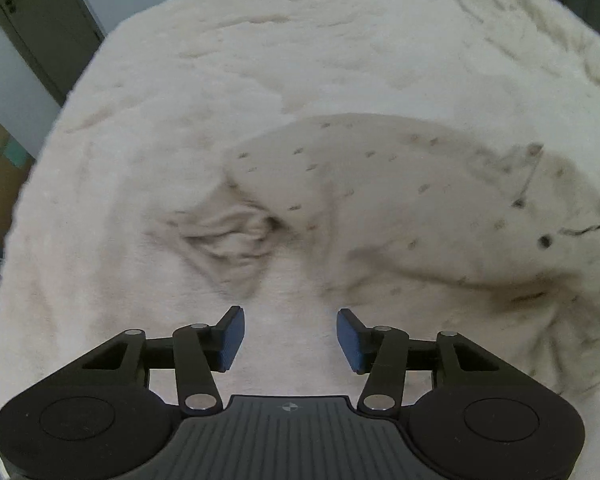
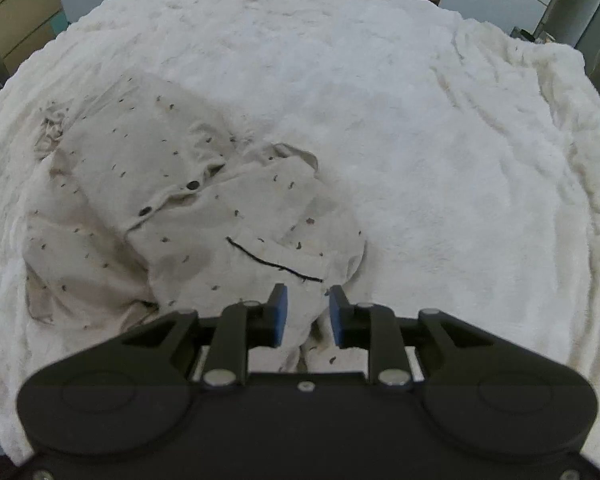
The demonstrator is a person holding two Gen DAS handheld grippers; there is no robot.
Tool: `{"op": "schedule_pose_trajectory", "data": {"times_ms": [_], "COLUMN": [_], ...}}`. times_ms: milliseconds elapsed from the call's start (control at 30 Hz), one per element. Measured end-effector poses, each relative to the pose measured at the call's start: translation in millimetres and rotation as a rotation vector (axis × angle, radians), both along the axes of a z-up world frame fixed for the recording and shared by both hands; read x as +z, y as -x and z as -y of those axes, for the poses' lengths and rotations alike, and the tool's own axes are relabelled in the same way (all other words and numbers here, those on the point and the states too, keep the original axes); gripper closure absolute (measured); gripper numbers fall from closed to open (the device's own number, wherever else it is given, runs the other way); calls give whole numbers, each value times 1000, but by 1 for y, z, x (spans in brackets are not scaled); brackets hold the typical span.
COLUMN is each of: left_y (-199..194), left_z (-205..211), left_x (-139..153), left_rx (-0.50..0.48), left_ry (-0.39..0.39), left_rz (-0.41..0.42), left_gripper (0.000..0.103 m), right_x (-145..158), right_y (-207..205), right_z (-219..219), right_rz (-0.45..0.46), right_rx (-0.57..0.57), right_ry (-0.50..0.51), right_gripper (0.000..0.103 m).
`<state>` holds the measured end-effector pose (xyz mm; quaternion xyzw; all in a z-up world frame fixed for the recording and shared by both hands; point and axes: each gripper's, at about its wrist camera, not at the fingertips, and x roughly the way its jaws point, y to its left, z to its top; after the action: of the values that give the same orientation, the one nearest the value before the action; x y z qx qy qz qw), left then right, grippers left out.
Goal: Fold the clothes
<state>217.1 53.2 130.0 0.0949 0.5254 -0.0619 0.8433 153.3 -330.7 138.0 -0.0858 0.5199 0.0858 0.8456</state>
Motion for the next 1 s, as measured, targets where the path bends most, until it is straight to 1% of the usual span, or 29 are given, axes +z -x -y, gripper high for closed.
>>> {"op": "schedule_pose_trajectory", "data": {"times_ms": [100,133,167,200,233,267,300,333,367,400,433,467,533,567,600,633,667,700,767,800,833,867,933,967,1000], "left_y": [-30,-36,-63,-78,-89,-113,-142,-152,-176,-202,-212,-233,-253,-262,-266,-268,-270,-271,-274,-274,-273,-272,-270,-268,-266], "left_z": [34,42,67,79,88,108,127,133,142,149,149,152,157,160,161,161,161,157,155,156,157,158,161,162,163], "left_x": [0,0,-1,0,-2,-7,-14,-17,-24,-35,-41,-56,-77,-96,-109,-116,-129,-137,-149,-154,-157,-160,-159,-156,-152], "left_rx": [-37,-45,-77,-100,-116,-155,-190,-196,-184,-147,-134,-98,-71,-60,-53,-48,-31,-20,1,4,-3,-10,-42,-67,-93], "left_ry": [68,76,96,101,102,110,148,169,204,211,207,195,195,204,207,208,212,219,220,208,196,184,187,189,191], "left_rz": [42,49,69,79,84,83,53,43,33,8,-5,-54,-160,-252,-303,-329,-378,-406,-437,-444,-445,-446,-432,-410,-387], "left_gripper": [50,48,47,44,39,35,30,30,30,30,31,31,32,32,32,34,36,40,44,52,64,70,85,89,94], "right_x": [-11,-16,-23,-27,-31,-34,-36,-38,-41,-43,-47,-52,-65,-72,-79,-89,-99,-106,-127,-133,-142,-150,-163,-166,-163], "right_y": [-14,-24,-38,-43,-56,-71,-85,-100,-114,-123,-135,-148,-175,-184,-192,-199,-207,-210,-218,-219,-220,-220,-219,-219,-218], "right_z": [19,25,30,33,38,44,49,54,59,62,62,61,59,56,54,53,52,52,55,55,55,55,53,51,48], "right_rz": [22,25,24,24,25,27,25,21,17,15,6,-5,-46,-76,-105,-143,-185,-207,-276,-297,-326,-349,-388,-393,-382], "right_rx": [-33,-45,-60,-69,-92,-120,-149,-177,-205,-223,-238,-253,-285,-303,-320,-350,-385,-409,-494,-522,-555,-575,-602,-593,-566], "right_ry": [-62,-84,-108,-121,-154,-197,-240,-283,-326,-347,-361,-376,-400,-411,-424,-445,-470,-485,-542,-562,-587,-612,-659,-679,-677], "right_gripper": [73,72,70,70,70,69,68,68,68,68,68,68,68,68,68,68,68,68,68,67,67,67,73,89,99]}}
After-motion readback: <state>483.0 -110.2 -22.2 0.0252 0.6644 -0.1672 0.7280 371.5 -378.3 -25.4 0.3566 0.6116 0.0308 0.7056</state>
